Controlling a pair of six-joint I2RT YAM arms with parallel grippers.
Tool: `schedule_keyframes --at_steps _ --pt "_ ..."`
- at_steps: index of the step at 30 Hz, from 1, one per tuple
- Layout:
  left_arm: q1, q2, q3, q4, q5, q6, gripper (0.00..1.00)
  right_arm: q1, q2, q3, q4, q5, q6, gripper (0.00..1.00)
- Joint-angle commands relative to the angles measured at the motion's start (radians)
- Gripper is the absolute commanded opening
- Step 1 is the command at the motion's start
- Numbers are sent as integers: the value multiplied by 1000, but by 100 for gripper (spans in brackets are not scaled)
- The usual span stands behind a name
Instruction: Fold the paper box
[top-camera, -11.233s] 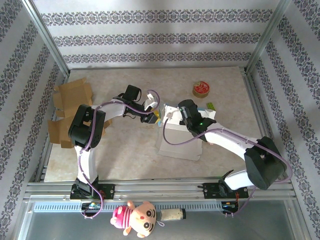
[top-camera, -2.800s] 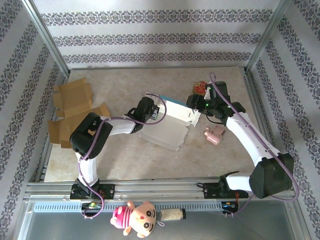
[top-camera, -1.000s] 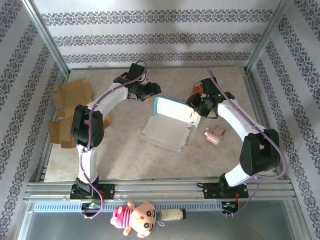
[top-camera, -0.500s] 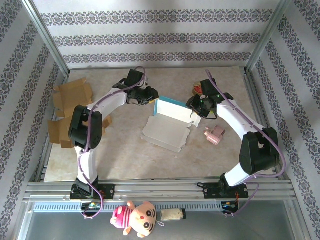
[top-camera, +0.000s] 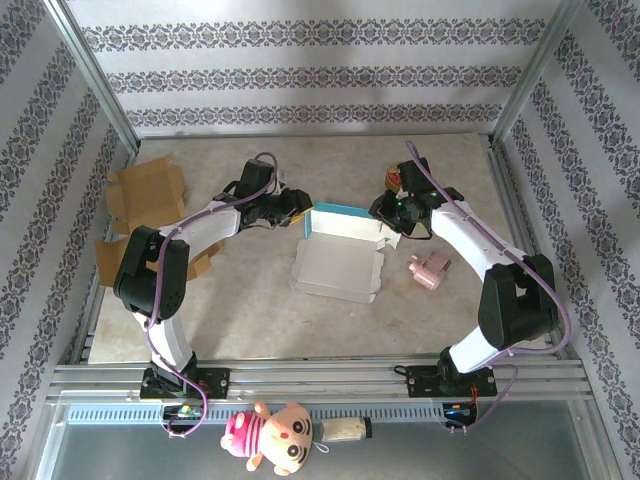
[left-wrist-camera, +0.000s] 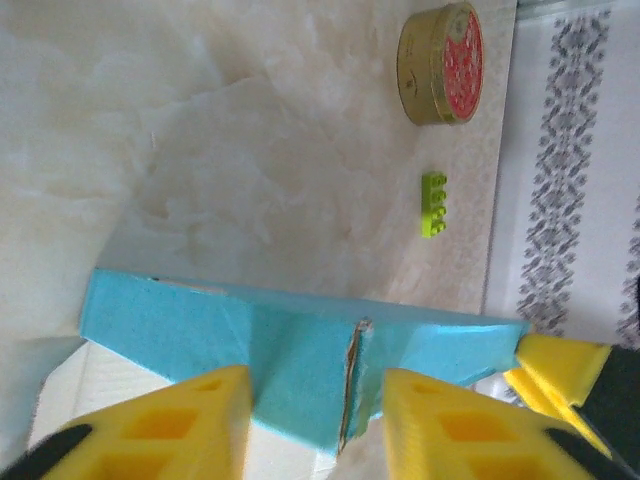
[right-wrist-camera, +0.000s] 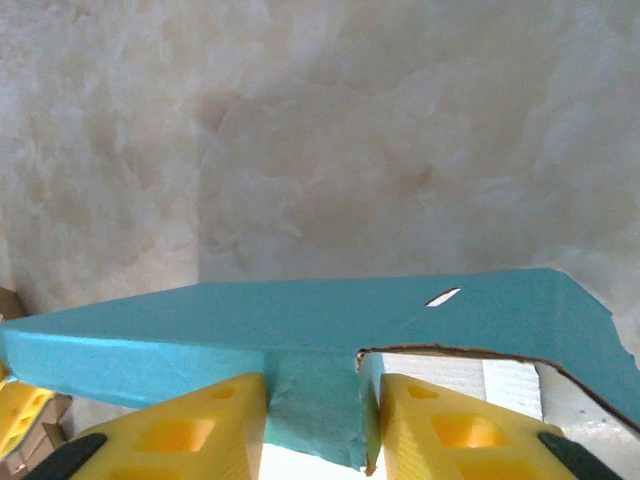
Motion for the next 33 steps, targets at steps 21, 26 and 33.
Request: schedule_keyframes --at_steps 21,26,33 --pt "-1 -8 81 -184 -150 89 48 29 12 -3 -4 3 -59 33" --pt "-1 43 114 -211 -137 107 37 32 -7 9 -19 1 -66 35" --pt "-2 39 105 -207 -147 103 33 32 -134 -26 -50 71 -91 38"
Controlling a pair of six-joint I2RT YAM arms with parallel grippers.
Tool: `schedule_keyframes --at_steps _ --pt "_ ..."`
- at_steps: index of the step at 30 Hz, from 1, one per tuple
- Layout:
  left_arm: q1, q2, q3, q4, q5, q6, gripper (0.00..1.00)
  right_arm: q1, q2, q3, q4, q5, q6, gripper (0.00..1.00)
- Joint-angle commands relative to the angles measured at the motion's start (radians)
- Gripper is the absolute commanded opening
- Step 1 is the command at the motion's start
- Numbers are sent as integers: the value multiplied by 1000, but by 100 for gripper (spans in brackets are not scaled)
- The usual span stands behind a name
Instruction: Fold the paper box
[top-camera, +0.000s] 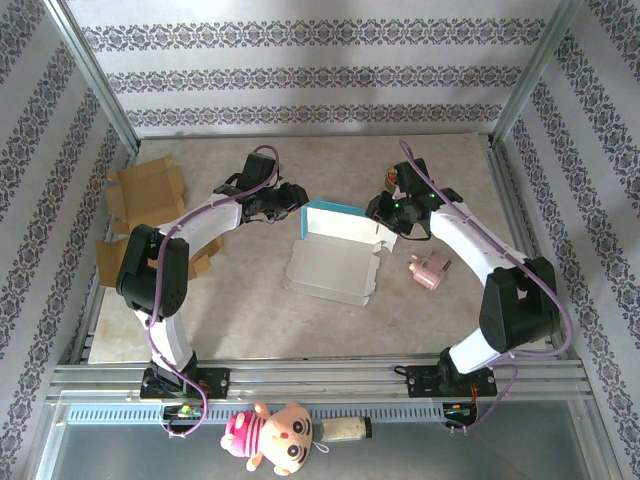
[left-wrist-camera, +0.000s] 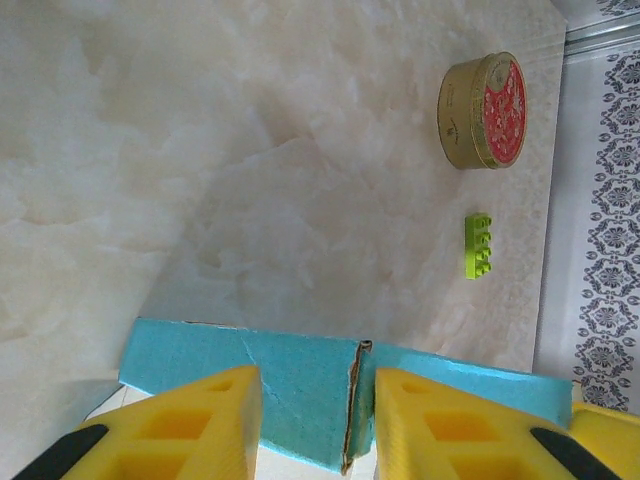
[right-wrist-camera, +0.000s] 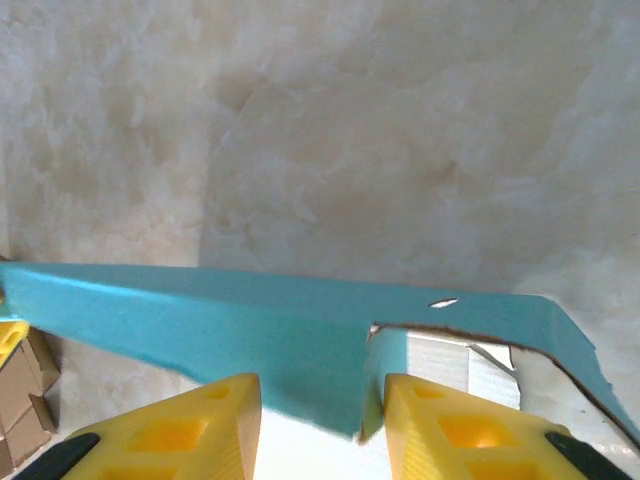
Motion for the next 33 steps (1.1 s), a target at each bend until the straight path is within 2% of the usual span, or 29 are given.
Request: schedule_keyframes --at_steps 1,6,12,15,19,25,29,33 --pt "-1 19 1 -73 -10 18 32 8 -115 -46 -24 77 -21 38" --pt "-3 0 -11 -64 -2 12 32 11 -218 -211 40 151 36 37" --pt "-2 -10 -11 -60 7 10 32 72 -260 -395 225 161 83 37" --pt "-5 -14 -14 -56 10 9 32 102 -234 -455 348 186 107 38" --pt "-6 -20 -17 -54 21 7 32 135 -168 -513 510 274 156 44" --pt "-6 -28 -15 -75 24 24 32 166 -116 -547 618 444 170 49" --pt "-5 -23 -20 -57 36 9 32 169 -51 -542 692 443 143 53" --pt "-6 -21 -28 -43 43 0 32 170 13 -532 739 431 159 46"
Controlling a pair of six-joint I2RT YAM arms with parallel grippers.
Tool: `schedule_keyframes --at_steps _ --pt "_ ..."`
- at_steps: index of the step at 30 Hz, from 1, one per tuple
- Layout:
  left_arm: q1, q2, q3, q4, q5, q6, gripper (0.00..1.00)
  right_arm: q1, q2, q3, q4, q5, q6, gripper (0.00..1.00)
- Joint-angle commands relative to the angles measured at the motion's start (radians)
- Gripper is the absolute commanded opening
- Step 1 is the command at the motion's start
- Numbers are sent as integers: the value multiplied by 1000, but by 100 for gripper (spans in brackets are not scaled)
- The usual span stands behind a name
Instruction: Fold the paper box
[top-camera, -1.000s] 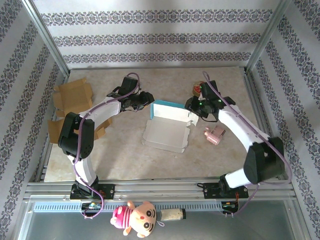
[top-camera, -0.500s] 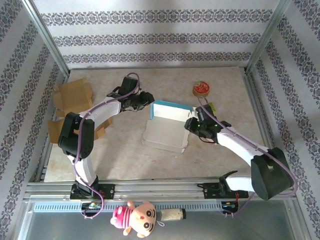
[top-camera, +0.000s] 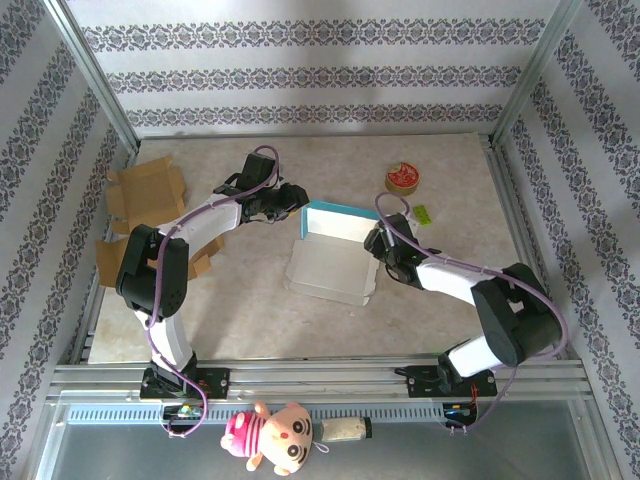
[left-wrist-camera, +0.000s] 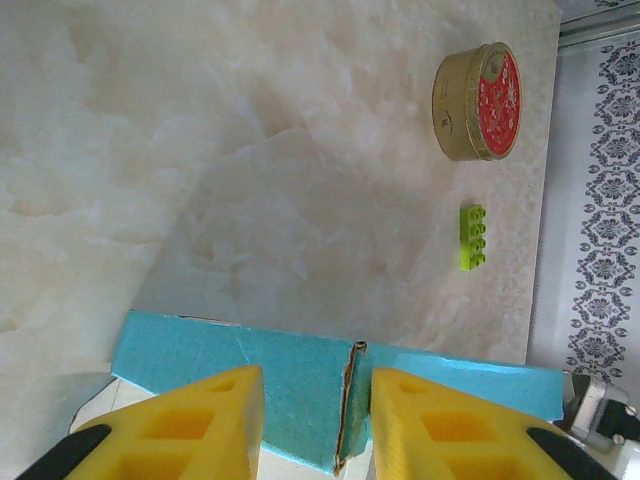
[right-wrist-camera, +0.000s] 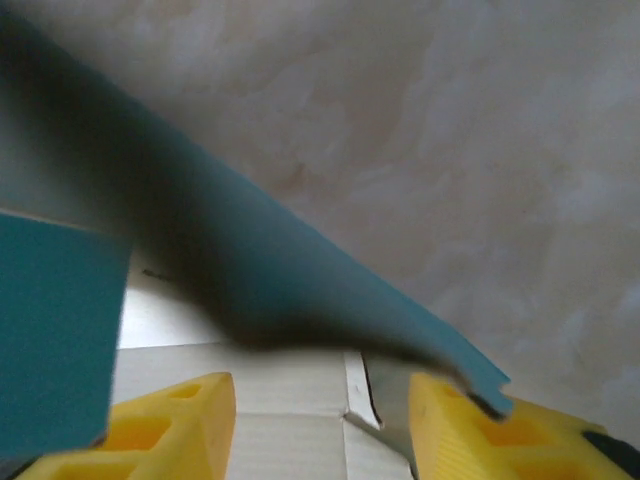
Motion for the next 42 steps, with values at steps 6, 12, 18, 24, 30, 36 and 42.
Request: schedule_keyframes --at_steps 6,12,18,24,30,36,42 --pt "-6 -25 -34 -42 18 4 32 33 82 22 93 50 5 42" --pt "-6 -25 -34 -40 19 2 32 47 96 13 178 -1 38 35" --pt "-6 -24 -29 -39 17 2 32 79 138 39 187 -17 57 35" --pt "-6 -31 -37 -46 12 8 32 84 99 16 165 -11 49 37" --pt "-5 -34 -34 -51 12 12 32 84 -128 19 -7 -22 -147 50" --pt "-7 -51 -35 -51 -2 10 32 75 -407 -65 -116 93 -341 59" --pt "-7 -65 -38 -51 -3 10 32 -40 -451 -106 -79 114 -493 76"
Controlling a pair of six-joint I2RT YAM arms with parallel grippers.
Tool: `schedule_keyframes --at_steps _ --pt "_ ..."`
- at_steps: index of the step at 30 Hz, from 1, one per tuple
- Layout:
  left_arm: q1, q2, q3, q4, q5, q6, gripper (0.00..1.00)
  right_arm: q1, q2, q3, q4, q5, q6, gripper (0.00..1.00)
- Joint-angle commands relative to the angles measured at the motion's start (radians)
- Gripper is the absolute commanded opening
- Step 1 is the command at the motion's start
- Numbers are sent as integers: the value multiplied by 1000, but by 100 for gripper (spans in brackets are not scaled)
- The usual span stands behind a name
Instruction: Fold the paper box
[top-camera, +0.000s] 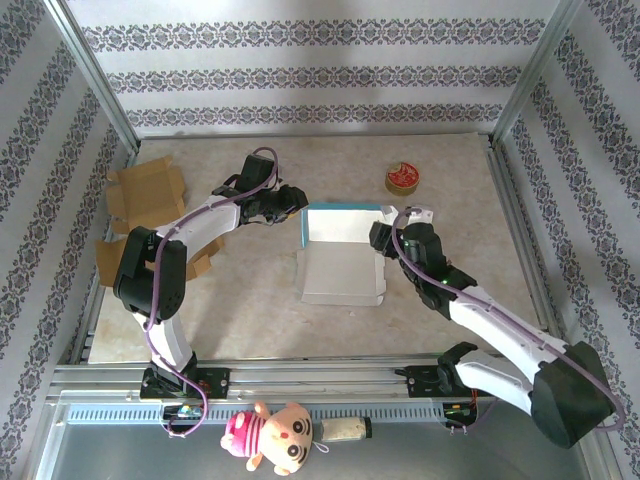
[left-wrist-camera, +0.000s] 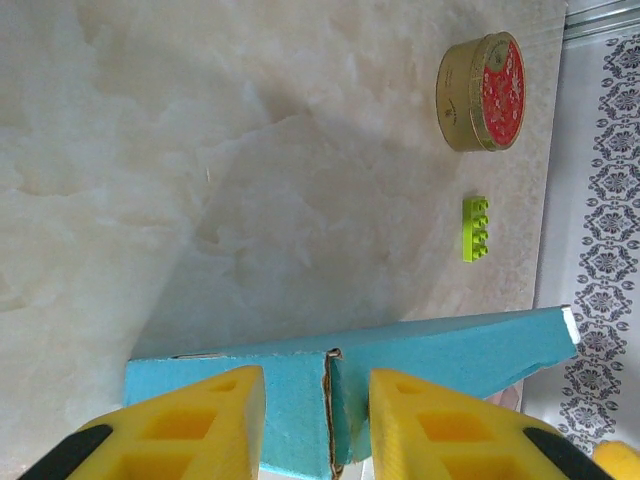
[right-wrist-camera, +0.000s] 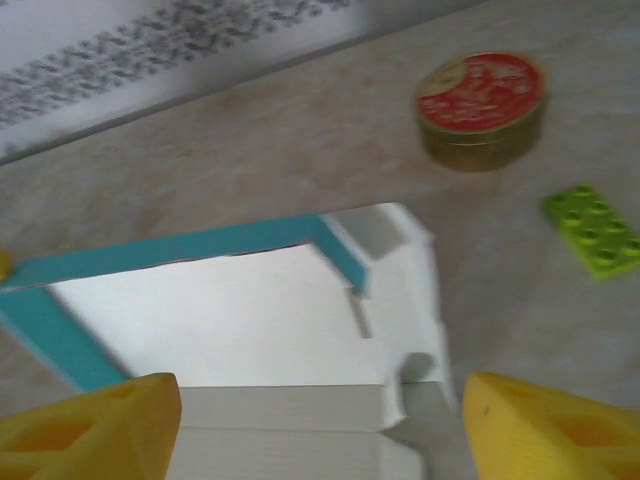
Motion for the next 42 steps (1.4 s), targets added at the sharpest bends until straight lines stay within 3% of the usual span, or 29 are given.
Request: schedule_keyframes --at_steps 1,6,15,18,27,34,42 --pt "-8 -43 -20 -35 -2 8 32 -90 53 7 -29 -10 -117 75" --pt "-11 -45 -25 -29 3 2 32 -134 225 88 -10 -97 -134 55" --pt "-16 -45 -39 -22 13 1 32 -137 435 173 33 -96 -120 47" --pt "-16 -50 -47 -26 13 8 32 -135 452 160 63 -98 -129 40" --pt "-16 -73 -94 35 31 6 32 -126 367 119 19 -172 -139 8" --pt "-33 -81 -147 116 63 -19 31 -71 306 116 -71 -163 -55 6" --pt "-72 -122 -209 217 53 -48 30 -42 365 206 -135 -199 110 8"
